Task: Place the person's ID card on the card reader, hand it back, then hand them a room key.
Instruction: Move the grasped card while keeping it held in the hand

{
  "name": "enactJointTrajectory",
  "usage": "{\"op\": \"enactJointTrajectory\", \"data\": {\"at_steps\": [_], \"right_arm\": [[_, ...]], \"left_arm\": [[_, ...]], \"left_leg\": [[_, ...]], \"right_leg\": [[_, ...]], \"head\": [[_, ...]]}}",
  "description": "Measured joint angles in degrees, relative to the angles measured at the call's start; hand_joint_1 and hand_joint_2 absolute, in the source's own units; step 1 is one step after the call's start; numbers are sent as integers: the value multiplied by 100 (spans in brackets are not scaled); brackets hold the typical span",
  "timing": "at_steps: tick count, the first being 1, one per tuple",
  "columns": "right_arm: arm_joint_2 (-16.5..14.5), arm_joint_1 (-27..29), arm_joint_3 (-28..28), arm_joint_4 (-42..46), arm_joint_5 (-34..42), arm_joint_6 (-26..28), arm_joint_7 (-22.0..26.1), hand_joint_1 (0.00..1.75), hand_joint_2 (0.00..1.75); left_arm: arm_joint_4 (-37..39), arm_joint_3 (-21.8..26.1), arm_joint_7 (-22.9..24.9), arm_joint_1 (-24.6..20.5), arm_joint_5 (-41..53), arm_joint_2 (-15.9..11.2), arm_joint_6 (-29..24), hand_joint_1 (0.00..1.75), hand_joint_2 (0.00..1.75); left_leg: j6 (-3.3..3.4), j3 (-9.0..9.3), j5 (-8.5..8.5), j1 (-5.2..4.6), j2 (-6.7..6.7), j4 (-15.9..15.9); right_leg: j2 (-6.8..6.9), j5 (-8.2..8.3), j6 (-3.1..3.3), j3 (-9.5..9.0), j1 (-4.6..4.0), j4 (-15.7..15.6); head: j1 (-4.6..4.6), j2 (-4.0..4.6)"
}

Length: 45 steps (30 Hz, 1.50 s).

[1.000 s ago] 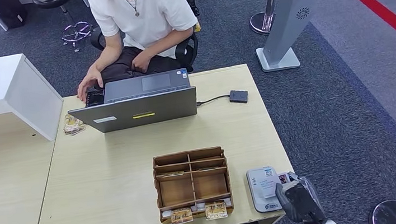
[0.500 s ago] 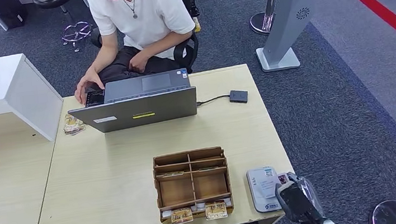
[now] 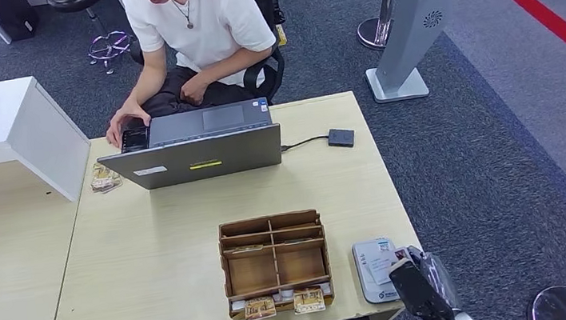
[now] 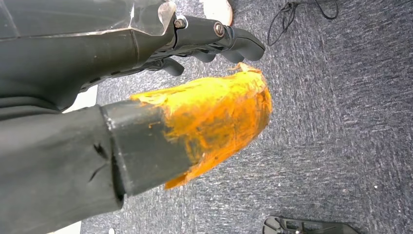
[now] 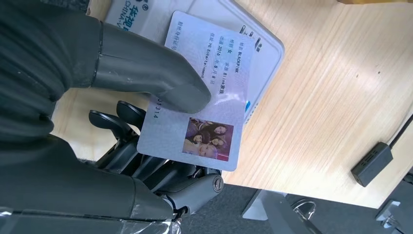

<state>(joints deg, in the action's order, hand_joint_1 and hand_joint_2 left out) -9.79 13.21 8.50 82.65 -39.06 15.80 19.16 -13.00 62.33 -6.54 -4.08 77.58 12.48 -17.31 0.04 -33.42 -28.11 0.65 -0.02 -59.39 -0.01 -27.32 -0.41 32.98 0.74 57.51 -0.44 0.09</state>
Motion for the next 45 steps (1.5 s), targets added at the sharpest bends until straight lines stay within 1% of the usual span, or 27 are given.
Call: {"op": "enactJointTrajectory", "data": {"at_steps": [12,45], "right_arm": [[34,-72,-136,-165,-414,261,-196,175,175],[120,-152,-270,-280,-734,622,-472,175,175]], "left_arm": [[0,1,0,0,19,0,14,0,0],[0,1,7,0,75,0,42,0,0]], "left_leg": [[0,1,0,0,0,0],[0,14,0,0,1,0]], "right_leg": [[0,0,0,0,0,0],[0,0,0,-13,0,0]], "head": [[1,0],[0,0]]}}
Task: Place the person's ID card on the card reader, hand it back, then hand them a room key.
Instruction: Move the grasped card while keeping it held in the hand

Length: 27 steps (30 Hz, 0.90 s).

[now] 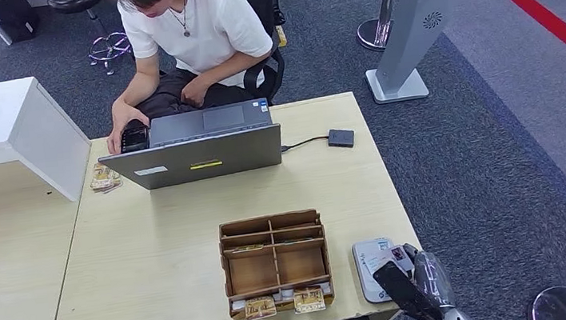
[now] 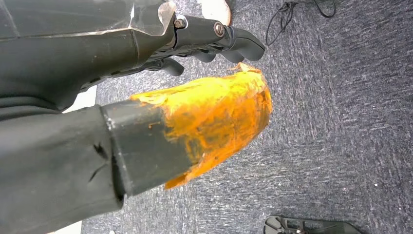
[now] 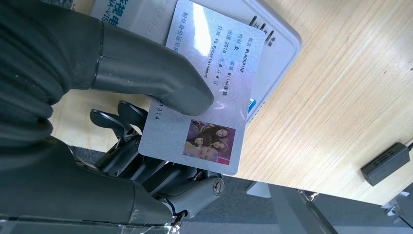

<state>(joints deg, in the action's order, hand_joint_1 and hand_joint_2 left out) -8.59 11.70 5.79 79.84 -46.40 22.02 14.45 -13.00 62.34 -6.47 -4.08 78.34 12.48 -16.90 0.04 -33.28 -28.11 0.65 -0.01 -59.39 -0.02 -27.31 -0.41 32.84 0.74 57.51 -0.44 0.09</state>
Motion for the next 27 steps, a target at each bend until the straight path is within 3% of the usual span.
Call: {"op": "enactJointTrajectory", "data": {"at_steps": [12,20,27], "right_arm": [[-2,27,58,113,132,164,111,175,175],[-188,251,206,953,-758,1552,448,175,175],[-412,306,315,1483,-1240,1765,591,175,175]], "left_arm": [[0,0,0,0,11,1,4,0,0],[0,-1,43,1,109,23,0,0,0],[0,-2,63,1,143,30,0,0,0]], "left_leg": [[0,0,0,0,0,0],[0,-3,0,0,0,0],[0,-3,0,0,0,0]], "right_leg": [[0,0,0,1,0,0],[0,-1,0,4,0,0],[-1,0,0,4,0,0]], "head": [[0,0],[0,0],[0,0]]}}
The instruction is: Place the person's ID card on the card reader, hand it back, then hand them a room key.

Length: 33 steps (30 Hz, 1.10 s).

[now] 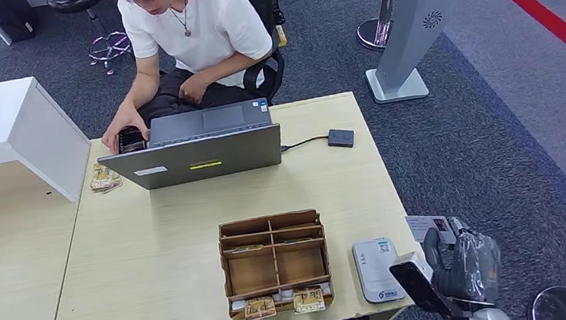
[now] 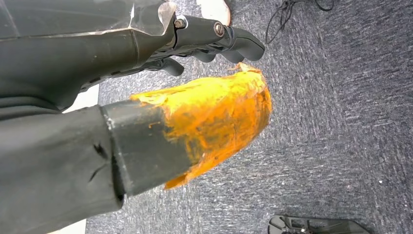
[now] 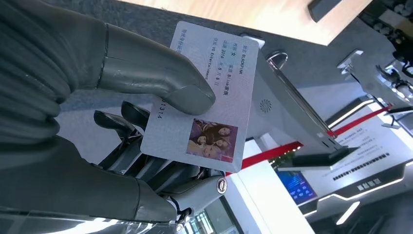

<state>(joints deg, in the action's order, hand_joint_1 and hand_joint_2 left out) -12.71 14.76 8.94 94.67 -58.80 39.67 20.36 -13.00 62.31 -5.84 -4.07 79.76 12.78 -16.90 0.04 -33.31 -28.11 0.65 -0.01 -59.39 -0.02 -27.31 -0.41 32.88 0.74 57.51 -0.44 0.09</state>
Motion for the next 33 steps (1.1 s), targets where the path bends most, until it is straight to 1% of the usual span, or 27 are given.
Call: {"op": "enactJointTrajectory", "data": {"at_steps": [2,5,7,11,14,18,23,26,29,31,33], "right_arm": [[-84,2,73,118,-133,0,173,175,175],[-294,-32,251,361,-451,0,585,175,175],[-402,-77,339,523,-641,0,716,175,175],[-535,-139,444,739,-757,0,766,175,175],[-568,-152,484,853,-877,0,792,175,175],[-569,-240,498,1074,-1361,0,810,175,175],[-538,-489,400,1240,-2046,0,775,175,175],[-451,-771,181,1240,-2403,0,464,175,175],[-287,-1202,-260,1177,-2825,-1,-270,175,175],[-101,-1521,-661,1057,-2990,-2,-831,175,175],[117,-1828,-1060,875,-3022,-2,-1241,175,175]], "left_arm": [[0,0,12,0,13,0,0,0,0],[0,-1,31,-1,63,0,4,0,0],[0,-2,33,-1,85,3,7,0,0],[0,-3,33,-2,96,9,7,0,0],[0,-5,33,-3,105,19,7,0,0],[0,-14,31,-6,160,27,23,0,0],[0,-72,-8,-16,208,28,60,0,0],[0,-103,-29,-29,255,32,77,0,0],[0,-140,-62,-40,296,37,111,0,0],[0,-178,-81,-47,312,45,130,0,0],[0,-209,-87,-58,326,55,145,0,0]], "left_leg": [[0,0,0,0,0,0],[0,0,0,0,0,0],[0,0,0,0,0,0],[0,0,0,0,0,0],[0,-2,0,0,0,0],[0,-4,0,0,-1,0],[0,-7,1,0,-1,0],[-1,-5,4,0,0,0],[-4,0,9,0,2,0],[-4,1,11,0,3,0],[-3,1,12,0,2,-1]], "right_leg": [[0,0,0,0,0,0],[0,0,0,0,0,0],[0,0,0,0,0,0],[0,0,0,0,0,0],[0,0,0,-1,0,0],[1,0,0,-1,0,0],[1,1,0,-3,0,1],[0,3,0,-4,0,1],[-3,6,1,-3,0,2],[-4,8,1,-3,0,2],[-4,9,2,-3,0,2]], "head": [[0,0],[0,0],[0,0],[0,0],[1,0],[0,0],[1,0],[1,0],[0,0],[0,0],[1,0]]}}
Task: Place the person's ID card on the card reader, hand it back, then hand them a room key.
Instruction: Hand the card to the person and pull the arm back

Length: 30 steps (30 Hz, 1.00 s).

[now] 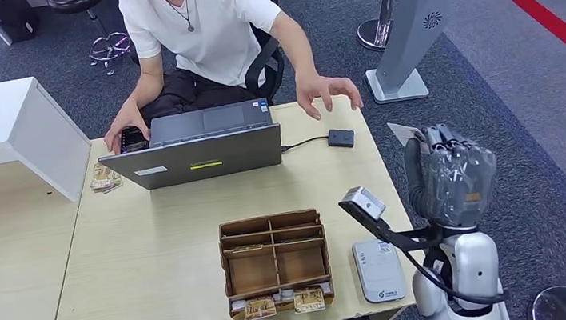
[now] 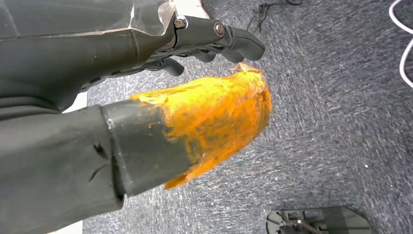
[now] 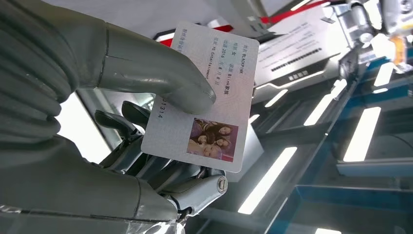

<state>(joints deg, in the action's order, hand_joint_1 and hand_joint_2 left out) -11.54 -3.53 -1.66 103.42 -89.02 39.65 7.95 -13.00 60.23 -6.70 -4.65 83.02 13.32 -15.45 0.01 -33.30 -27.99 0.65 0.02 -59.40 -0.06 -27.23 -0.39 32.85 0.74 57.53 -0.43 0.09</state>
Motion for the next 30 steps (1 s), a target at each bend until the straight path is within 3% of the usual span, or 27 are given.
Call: {"op": "enactJointTrajectory", "data": {"at_steps": [7,18,20,22,24,30], "right_arm": [[473,-792,-1040,-740,-3,-2,-604,175,175],[734,-1569,-1903,-1961,-1,0,-1122,175,175],[744,-1626,-1967,-2120,-1,0,-1154,108,175],[760,-1685,-2027,-2284,-1,-2,-1201,21,175],[780,-1737,-2080,-2454,-1,-7,-1260,0,175],[801,-1797,-2155,-2793,-1,-9,-1312,0,175]], "left_arm": [[0,-67,3,-68,60,6,65,0,0],[0,-130,52,-111,169,18,107,0,0],[0,-130,56,-114,179,18,110,0,0],[0,-130,61,-117,193,17,111,0,0],[0,-130,62,-118,198,16,114,0,0],[0,-130,62,-119,200,15,120,0,0]], "left_leg": [[2,-1,1,0,-2,0],[2,-2,1,0,-4,0],[2,-2,1,0,-4,0],[2,-2,1,0,-4,0],[2,-2,1,0,-4,0],[2,-2,1,0,-4,0]], "right_leg": [[1,0,1,1,-1,0],[2,0,1,3,-1,0],[1,0,1,3,-1,0],[1,0,1,3,-1,0],[1,0,1,3,0,0],[1,0,1,4,-1,0]], "head": [[0,0],[0,0],[0,0],[0,0],[0,0],[-1,0]]}}
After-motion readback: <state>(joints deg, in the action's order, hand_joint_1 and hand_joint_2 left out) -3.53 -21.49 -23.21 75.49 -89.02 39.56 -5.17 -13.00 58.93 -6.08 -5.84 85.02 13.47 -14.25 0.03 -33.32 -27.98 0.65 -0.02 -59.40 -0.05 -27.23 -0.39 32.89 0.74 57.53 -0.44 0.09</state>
